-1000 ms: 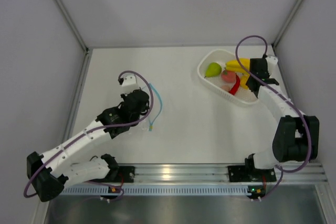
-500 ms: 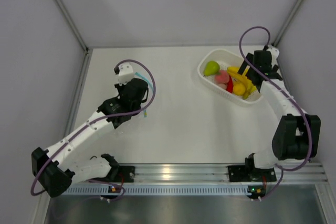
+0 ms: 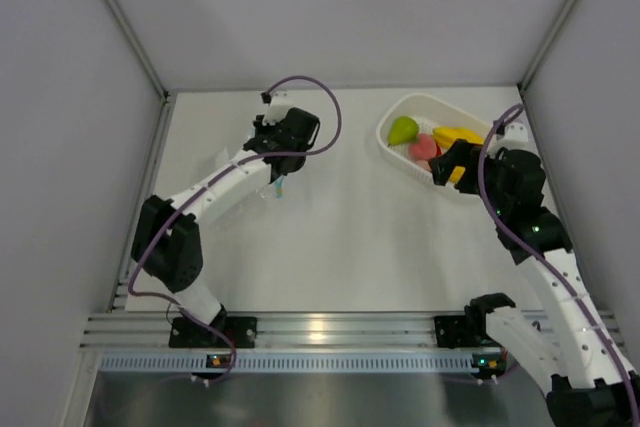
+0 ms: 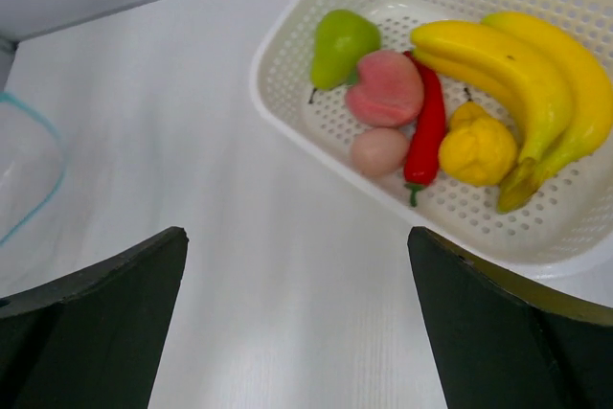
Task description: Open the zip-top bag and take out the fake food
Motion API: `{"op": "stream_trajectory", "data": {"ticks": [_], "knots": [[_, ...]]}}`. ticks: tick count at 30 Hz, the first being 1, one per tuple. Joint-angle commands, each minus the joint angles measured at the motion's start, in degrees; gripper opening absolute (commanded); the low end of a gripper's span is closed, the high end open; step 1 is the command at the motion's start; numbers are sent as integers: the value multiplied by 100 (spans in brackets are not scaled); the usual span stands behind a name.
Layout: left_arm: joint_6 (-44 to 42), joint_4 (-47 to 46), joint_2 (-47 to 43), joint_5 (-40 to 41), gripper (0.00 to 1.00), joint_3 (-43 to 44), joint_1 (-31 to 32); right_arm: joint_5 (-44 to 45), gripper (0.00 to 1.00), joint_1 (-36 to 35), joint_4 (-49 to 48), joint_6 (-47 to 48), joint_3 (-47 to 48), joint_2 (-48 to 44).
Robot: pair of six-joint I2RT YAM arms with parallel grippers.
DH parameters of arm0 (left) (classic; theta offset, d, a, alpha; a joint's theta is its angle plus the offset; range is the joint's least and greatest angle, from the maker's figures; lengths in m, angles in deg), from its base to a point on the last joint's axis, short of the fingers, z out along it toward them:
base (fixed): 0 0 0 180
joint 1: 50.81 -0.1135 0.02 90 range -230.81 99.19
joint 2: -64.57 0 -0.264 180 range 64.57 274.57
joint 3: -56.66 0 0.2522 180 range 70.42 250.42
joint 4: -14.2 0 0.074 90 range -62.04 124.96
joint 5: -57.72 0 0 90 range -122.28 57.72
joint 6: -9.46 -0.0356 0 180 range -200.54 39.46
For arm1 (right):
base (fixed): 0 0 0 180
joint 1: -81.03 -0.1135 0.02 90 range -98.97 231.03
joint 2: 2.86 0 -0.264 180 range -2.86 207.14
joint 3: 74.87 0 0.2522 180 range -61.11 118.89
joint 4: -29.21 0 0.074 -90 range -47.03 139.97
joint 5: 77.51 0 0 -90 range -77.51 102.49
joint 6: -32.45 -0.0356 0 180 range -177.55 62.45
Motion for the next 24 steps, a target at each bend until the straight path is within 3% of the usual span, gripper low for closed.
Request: {"op": "stream_trajectory", "data": {"ticks": [1, 2, 6, 7, 8, 13, 20, 24], "knots": [[-480, -56, 630, 67, 18, 653, -132, 334, 99, -608, 744, 334, 217, -598], [-524, -47, 710, -107, 34, 759, -141, 458, 99, -705, 878, 395, 253, -678], [-200, -65, 432, -592, 74, 804, -141, 766, 100, -891, 1292, 519, 376, -898], [-138, -47, 342, -592, 91, 760, -141, 889, 100, -891, 1362, 536, 428, -933], [-51, -56, 211, -610, 95, 742, -141, 951, 100, -891, 1485, 536, 525, -960], [99, -47, -1062, -899, 99, 348, -141, 1100, 99, -891, 1810, 712, 859, -1092], [276, 32, -3863, -1708, 99, -1338, -141, 1443, 99, -891, 2497, 958, 1369, -1302], [83, 190, -5167, -2077, 99, -1850, -141, 1426, 99, -926, 2541, 1239, 1220, -1714]]}}
